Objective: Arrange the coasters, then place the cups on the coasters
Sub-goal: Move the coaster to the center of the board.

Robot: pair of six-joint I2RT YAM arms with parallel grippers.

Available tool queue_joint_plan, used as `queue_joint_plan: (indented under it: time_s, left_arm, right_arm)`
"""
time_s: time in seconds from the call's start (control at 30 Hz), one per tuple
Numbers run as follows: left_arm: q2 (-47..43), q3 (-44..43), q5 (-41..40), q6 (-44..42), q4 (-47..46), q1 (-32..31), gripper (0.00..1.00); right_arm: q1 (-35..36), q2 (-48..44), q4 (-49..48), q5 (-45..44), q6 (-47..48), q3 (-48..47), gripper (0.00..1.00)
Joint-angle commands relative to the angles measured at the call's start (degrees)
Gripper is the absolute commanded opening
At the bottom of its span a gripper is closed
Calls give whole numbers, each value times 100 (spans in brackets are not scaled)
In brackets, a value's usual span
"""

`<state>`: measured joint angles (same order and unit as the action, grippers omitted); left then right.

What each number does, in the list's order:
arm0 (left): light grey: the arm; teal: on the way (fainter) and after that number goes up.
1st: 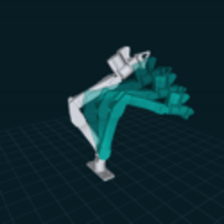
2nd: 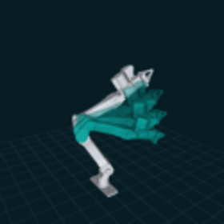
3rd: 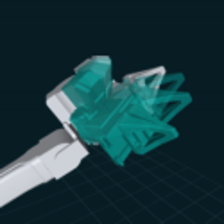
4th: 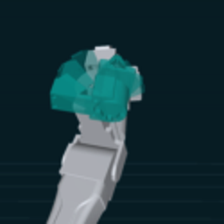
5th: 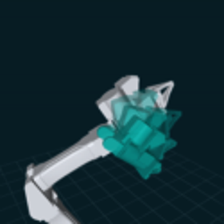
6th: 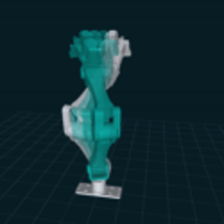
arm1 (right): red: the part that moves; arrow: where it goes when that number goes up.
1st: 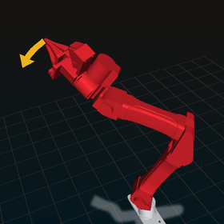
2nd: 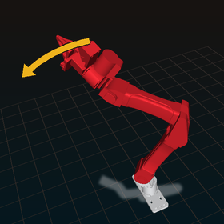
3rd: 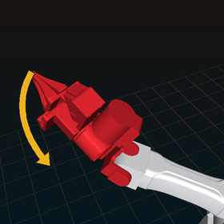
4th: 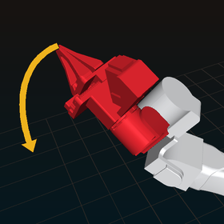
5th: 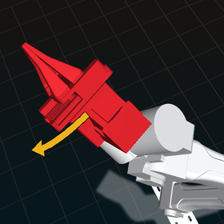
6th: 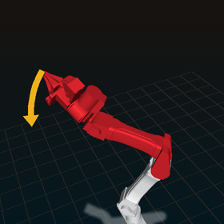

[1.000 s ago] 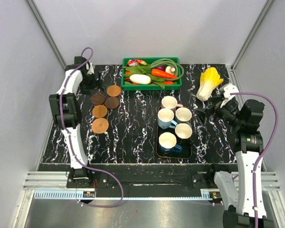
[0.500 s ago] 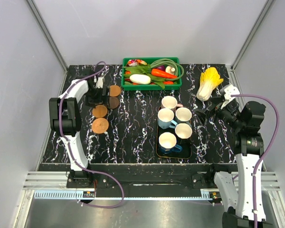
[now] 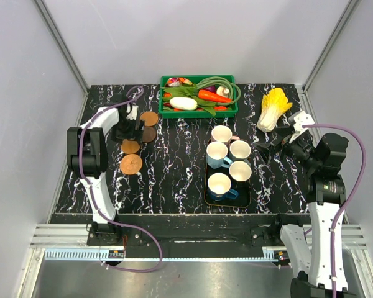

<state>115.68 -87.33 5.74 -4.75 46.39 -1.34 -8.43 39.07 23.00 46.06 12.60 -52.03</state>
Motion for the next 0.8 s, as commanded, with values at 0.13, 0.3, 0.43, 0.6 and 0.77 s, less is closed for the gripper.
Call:
queue_joint_plan:
  time_s: [0.13, 0.3, 0.43, 0.6, 0.77]
  left_arm:
    - [-36, 365, -363, -193, -218, 29, 99]
    - [-160, 515, -547, -140, -438, 55, 99]
    - [-81, 559, -1118, -70, -561, 108, 99]
    - [-63, 673, -1522, -78, -675, 134, 99]
    - [-230, 866, -1558, -166, -737, 415, 99]
  right_arm:
    - [-36, -92, -103, 26, -21, -35, 100]
    - [-36, -136, -103, 26, -12, -35, 100]
    - [-36, -154, -94, 25, 14, -26, 100]
    - [-36, -163, -94, 17, 23, -27, 100]
    - [-36, -180, -86, 34, 23, -26, 100]
